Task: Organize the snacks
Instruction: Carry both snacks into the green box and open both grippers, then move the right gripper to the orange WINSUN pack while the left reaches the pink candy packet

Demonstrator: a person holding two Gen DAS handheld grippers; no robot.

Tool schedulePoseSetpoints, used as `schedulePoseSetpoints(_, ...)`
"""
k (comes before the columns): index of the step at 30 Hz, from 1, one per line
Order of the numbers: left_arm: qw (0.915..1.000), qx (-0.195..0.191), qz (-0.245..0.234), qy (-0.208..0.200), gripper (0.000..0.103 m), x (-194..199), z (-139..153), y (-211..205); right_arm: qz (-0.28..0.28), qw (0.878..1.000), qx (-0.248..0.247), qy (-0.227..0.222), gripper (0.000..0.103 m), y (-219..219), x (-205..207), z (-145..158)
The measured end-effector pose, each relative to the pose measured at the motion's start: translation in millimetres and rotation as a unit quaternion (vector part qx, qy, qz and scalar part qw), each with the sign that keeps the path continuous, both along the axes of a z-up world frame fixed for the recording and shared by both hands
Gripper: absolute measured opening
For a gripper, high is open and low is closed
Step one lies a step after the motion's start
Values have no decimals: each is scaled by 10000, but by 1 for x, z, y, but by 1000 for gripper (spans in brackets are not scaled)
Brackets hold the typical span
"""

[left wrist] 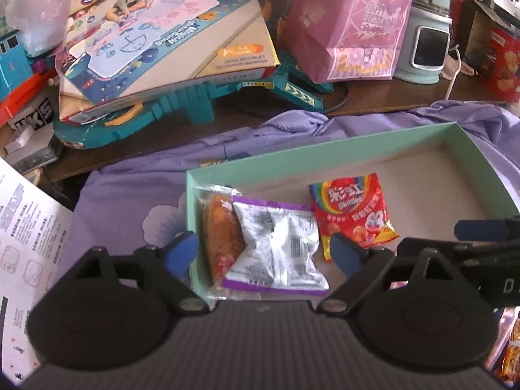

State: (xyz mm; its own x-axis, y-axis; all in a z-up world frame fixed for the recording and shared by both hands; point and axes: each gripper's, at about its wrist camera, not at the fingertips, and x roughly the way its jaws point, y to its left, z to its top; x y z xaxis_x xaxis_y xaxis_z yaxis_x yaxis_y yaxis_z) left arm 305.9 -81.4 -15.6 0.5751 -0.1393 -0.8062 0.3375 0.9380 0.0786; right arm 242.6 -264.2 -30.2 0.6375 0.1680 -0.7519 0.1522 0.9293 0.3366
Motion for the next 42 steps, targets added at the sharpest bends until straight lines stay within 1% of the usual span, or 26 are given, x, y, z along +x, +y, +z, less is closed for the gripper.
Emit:
schedulePoseSetpoints(3, 10000, 33, 35, -33, 95, -9, 4, 1, -8, 9999, -100, -49, 100, 2, -7, 5)
schedulePoseSetpoints(5, 10000, -17, 46, -28, 97, -14, 7, 3, -17, 9999, -139, -72, 101, 2, -13, 9)
schedulePoseSetpoints(12, 9999, -68, 42, -108, 101, -46, 26, 12, 0, 9996, -200, -222, 103, 3, -40, 32)
schedulePoseSetpoints(15, 9998, -152, 77, -133, 103, -65, 34, 20, 61, 9992, -236, -303, 103, 5, -56, 42)
schedulePoseSetpoints(18, 9997, -157, 110, -159, 103, -85, 39, 27, 133, 9989, -297, -341, 103, 10, -74, 49)
schedulePoseSetpoints(23, 9995, -210, 172, -136, 103, -117, 44, 42, 143, 9988, -299, -364, 103, 13, -104, 54)
schedulePoseSetpoints(29, 9993, -257, 248, -48, 103, -147, 44, 52, 93, 9989, -260, -377, 103, 13, -133, 60)
schedulePoseSetpoints(36, 9993, -299, 229, 16, 103, -178, 38, 55, 133, 9991, -251, -322, 103, 17, -161, 54)
schedulePoseSetpoints(39, 9993, -290, 214, 99, 103, -190, 30, 57, 157, 9994, -205, -216, 103, 17, -170, 45)
schedulePoseSetpoints(42, 9989, -323, 219, 268, 103, -201, 17, 61, 130, 9998, -148, -91, 103, 17, -179, 33)
